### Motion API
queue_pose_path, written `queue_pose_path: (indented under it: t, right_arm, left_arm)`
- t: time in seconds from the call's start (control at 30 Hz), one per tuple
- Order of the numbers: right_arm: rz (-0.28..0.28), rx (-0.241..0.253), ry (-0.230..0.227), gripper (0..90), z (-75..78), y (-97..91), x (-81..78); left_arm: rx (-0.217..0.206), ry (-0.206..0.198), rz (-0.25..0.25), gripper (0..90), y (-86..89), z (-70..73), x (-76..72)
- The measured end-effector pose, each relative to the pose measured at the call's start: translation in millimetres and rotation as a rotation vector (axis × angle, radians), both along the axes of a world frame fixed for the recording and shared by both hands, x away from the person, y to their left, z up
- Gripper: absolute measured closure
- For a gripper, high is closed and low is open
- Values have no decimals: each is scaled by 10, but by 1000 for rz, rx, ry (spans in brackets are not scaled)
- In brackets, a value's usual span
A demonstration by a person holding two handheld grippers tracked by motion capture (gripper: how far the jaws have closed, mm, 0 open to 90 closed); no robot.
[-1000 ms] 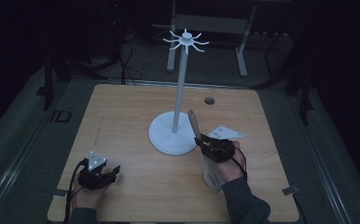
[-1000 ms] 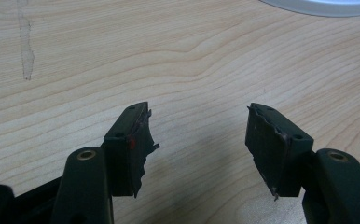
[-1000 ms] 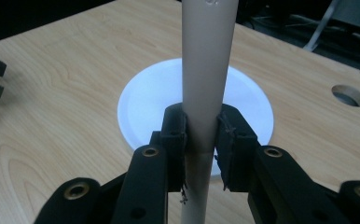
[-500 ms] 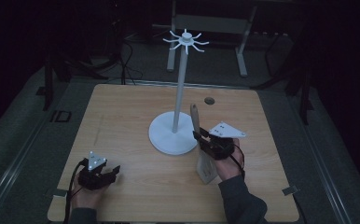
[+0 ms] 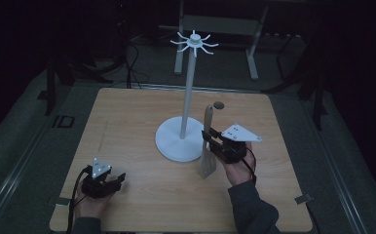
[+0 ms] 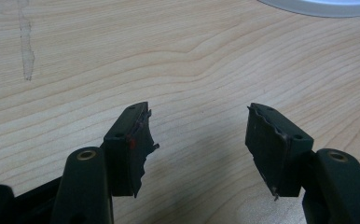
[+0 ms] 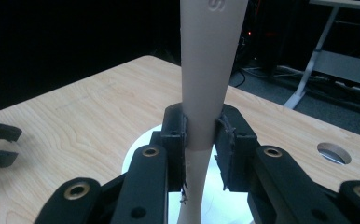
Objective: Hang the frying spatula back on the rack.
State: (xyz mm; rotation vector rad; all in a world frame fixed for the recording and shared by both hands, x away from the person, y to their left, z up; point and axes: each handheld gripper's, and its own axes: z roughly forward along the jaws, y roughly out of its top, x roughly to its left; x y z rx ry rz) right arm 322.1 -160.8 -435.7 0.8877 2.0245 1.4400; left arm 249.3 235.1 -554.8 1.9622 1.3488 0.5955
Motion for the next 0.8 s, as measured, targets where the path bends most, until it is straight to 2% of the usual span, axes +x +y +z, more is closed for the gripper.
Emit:
queue_pose_path:
  t: [0.27, 0.8]
  right_arm:
    - [-1, 16, -25, 741, 22, -3, -6]
    - [-2, 42, -30, 741, 99, -36, 79]
  left_arm:
    - [0, 1, -1, 403, 1, 1, -1]
    - [0, 1, 0, 403, 4, 2, -1]
